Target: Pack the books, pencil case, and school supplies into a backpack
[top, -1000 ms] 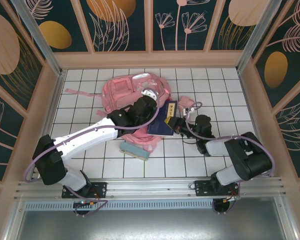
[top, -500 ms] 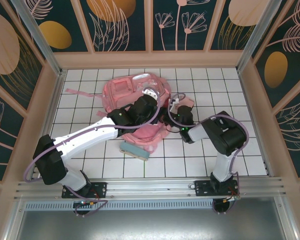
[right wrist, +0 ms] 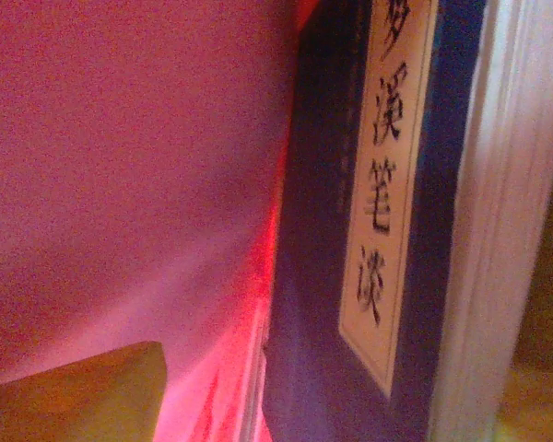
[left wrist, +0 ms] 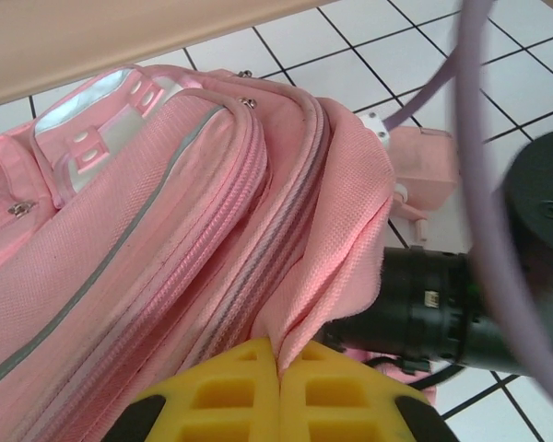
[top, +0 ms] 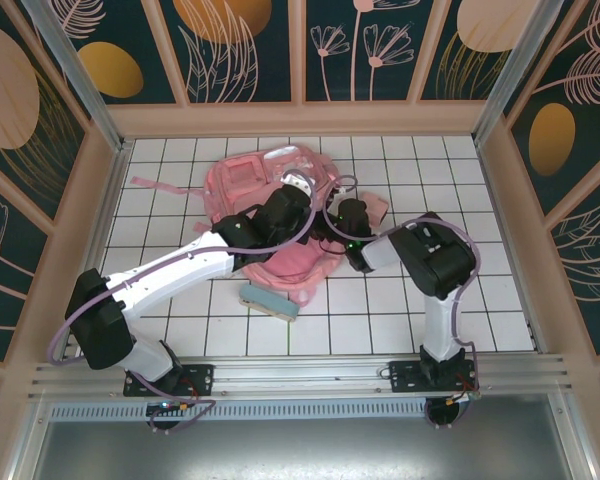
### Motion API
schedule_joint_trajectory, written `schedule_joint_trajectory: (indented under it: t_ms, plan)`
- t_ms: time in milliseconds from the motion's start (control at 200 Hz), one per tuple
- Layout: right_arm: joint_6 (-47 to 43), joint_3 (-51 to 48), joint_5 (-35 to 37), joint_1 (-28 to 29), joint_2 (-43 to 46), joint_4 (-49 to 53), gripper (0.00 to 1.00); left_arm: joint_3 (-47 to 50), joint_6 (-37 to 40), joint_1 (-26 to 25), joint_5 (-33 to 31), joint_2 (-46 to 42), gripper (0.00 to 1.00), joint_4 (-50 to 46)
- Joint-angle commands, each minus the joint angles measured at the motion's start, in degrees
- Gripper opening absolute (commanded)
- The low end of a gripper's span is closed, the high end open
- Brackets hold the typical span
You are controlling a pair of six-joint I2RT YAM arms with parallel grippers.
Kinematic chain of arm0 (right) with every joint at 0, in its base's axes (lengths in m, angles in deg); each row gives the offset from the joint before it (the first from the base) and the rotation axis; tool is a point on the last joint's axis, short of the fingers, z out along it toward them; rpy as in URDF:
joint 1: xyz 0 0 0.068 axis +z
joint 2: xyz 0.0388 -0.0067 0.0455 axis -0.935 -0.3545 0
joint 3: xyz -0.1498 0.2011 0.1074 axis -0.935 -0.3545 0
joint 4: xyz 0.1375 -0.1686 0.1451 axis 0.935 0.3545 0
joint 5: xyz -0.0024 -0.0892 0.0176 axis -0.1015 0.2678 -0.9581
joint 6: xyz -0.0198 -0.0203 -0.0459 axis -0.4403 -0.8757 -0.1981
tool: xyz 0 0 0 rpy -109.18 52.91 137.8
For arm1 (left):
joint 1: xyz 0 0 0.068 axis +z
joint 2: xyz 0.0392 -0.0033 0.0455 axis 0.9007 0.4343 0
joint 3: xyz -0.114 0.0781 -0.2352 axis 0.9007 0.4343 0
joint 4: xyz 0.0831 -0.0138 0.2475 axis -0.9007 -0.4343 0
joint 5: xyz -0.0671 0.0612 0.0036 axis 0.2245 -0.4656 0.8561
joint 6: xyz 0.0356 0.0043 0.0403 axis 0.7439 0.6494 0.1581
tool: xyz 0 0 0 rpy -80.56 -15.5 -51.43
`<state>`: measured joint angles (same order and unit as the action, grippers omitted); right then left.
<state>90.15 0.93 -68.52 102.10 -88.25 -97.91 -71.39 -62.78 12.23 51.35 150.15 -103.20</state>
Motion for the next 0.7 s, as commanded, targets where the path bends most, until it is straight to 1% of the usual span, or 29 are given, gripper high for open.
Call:
schedule_joint_trajectory:
  t_ms: [0,140,160,190,375,400,450,475,500,525,556,586,616,676,696]
  plan:
    - [-4.2,-4.5,0.0,-1.1,7.5,3.3,0.76,0.1,-1.9,1.2,0.7,-0.4,0.00,5.9]
    - [-6.2,-12.1,-0.3,-1.2,15.1,6.7,0.80,0.3,-2.6,1.8,1.0,0.7,0.00,6.1]
    - [-6.4,-13.1,-0.4,-2.9,16.1,6.8,0.80,0.4,-2.7,1.9,1.2,0.8,0.00,6.3]
    - [-6.8,-14.6,-0.5,-3.1,17.8,7.5,0.80,0.4,-2.8,2.0,1.4,1.1,0.00,6.4]
    - [-10.2,-21.5,1.2,-3.2,28.0,13.0,0.76,0.7,-3.5,2.2,3.6,2.9,0.00,7.3]
    - [-10.6,-22.4,1.6,-3.2,29.7,13.6,0.76,0.9,-3.7,2.2,3.9,3.2,0.03,7.3]
    - [-11.7,-24.2,2.5,-3.2,33.1,14.8,0.75,1.4,-4.0,2.2,4.4,3.5,0.04,7.5]
    - [-12.3,-25.0,3.3,-3.1,34.9,15.7,0.75,1.8,-4.0,2.2,4.8,3.5,0.08,7.6]
    - [-13.0,-25.8,4.1,-2.9,36.5,16.6,0.75,2.1,-4.1,2.3,5.3,3.5,0.14,7.8]
    - [-13.8,-26.3,4.7,-2.7,38.2,17.6,0.75,2.4,-4.4,2.3,5.6,3.5,0.23,7.8]
    - [-14.6,-27.0,5.5,-2.4,40.1,18.7,0.75,2.9,-4.8,2.3,5.7,3.3,0.38,7.8]
    - [-15.4,-27.6,6.0,-2.2,41.9,19.7,0.75,3.4,-5.2,2.4,5.7,3.0,0.48,7.8]
    - [-16.1,-28.1,6.5,-1.9,43.4,20.8,0.75,4.0,-5.8,2.5,5.6,2.3,0.51,7.7]
    - [-17.5,-28.4,7.4,-1.8,45.9,22.9,0.73,5.7,-7.5,2.9,4.9,0.6,0.54,7.4]
    - [-17.9,-28.5,7.8,-0.8,46.4,23.7,0.73,6.3,-8.4,3.0,4.5,0.0,0.59,7.2]
